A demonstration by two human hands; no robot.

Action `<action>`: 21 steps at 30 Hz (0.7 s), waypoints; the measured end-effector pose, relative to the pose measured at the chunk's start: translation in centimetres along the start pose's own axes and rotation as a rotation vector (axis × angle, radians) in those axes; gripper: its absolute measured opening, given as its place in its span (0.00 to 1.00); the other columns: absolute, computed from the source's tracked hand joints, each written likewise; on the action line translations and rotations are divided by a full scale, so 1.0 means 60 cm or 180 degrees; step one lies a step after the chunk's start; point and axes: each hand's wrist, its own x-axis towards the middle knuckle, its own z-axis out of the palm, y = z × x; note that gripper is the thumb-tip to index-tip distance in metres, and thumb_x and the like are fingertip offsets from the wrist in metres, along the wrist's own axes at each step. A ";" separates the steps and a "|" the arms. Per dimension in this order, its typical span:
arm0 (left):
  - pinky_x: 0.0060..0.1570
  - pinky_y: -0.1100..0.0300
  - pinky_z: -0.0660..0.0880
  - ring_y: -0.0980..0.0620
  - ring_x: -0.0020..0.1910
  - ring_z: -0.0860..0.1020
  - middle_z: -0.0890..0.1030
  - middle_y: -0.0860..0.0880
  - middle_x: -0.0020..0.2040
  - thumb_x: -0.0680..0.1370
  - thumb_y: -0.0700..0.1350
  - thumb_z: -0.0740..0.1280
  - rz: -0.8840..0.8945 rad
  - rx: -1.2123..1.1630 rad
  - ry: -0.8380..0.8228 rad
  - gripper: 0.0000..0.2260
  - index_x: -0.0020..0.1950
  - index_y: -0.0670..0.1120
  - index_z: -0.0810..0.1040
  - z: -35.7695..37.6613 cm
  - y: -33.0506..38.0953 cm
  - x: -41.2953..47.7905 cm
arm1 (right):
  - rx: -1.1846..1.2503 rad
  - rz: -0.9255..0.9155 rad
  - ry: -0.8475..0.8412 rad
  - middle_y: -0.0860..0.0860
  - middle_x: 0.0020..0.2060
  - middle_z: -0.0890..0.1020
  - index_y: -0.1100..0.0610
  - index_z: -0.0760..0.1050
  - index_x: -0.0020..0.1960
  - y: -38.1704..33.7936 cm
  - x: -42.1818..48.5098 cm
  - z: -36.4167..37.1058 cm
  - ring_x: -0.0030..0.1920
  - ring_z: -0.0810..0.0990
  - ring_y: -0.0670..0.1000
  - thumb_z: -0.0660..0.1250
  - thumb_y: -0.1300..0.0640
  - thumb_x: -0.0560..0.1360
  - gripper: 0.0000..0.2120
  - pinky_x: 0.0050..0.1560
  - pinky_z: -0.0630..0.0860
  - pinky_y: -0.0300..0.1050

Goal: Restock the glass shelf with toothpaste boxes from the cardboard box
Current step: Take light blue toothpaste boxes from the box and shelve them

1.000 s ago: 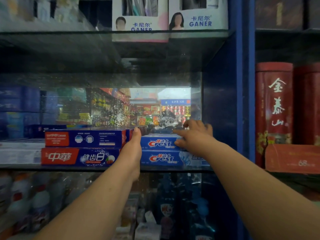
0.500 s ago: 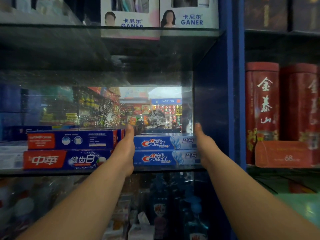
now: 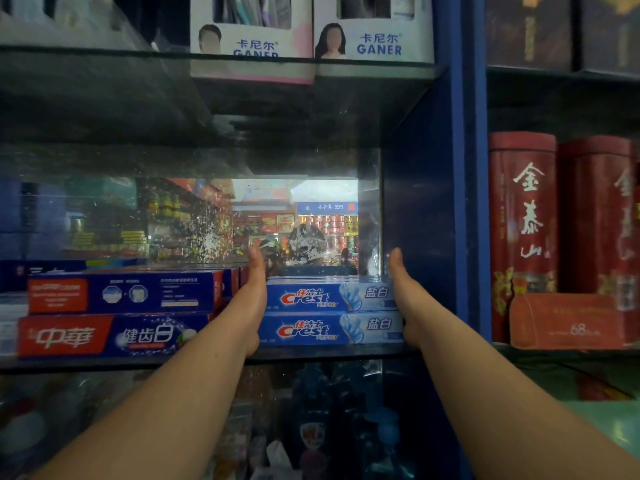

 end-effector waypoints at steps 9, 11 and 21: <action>0.54 0.42 0.78 0.42 0.51 0.83 0.82 0.43 0.57 0.55 0.84 0.49 0.0031 -0.0121 0.0174 0.52 0.69 0.54 0.70 0.009 0.001 -0.022 | -0.0065 -0.0065 0.0237 0.56 0.66 0.74 0.49 0.65 0.72 -0.001 0.001 0.012 0.62 0.76 0.60 0.51 0.17 0.58 0.53 0.61 0.74 0.61; 0.59 0.41 0.75 0.41 0.58 0.79 0.78 0.44 0.64 0.45 0.86 0.50 0.0021 -0.0098 0.0206 0.60 0.70 0.55 0.69 0.007 -0.003 -0.014 | 0.0007 -0.0046 0.0203 0.57 0.65 0.75 0.50 0.67 0.71 0.000 0.004 0.014 0.59 0.78 0.60 0.51 0.17 0.58 0.52 0.58 0.76 0.62; 0.57 0.41 0.76 0.41 0.56 0.80 0.79 0.43 0.63 0.44 0.85 0.53 0.0088 -0.0127 0.0163 0.62 0.69 0.49 0.70 -0.002 -0.004 -0.024 | 0.0041 -0.0093 0.0104 0.56 0.65 0.76 0.50 0.66 0.71 0.002 0.000 -0.009 0.60 0.78 0.61 0.55 0.14 0.37 0.69 0.60 0.74 0.65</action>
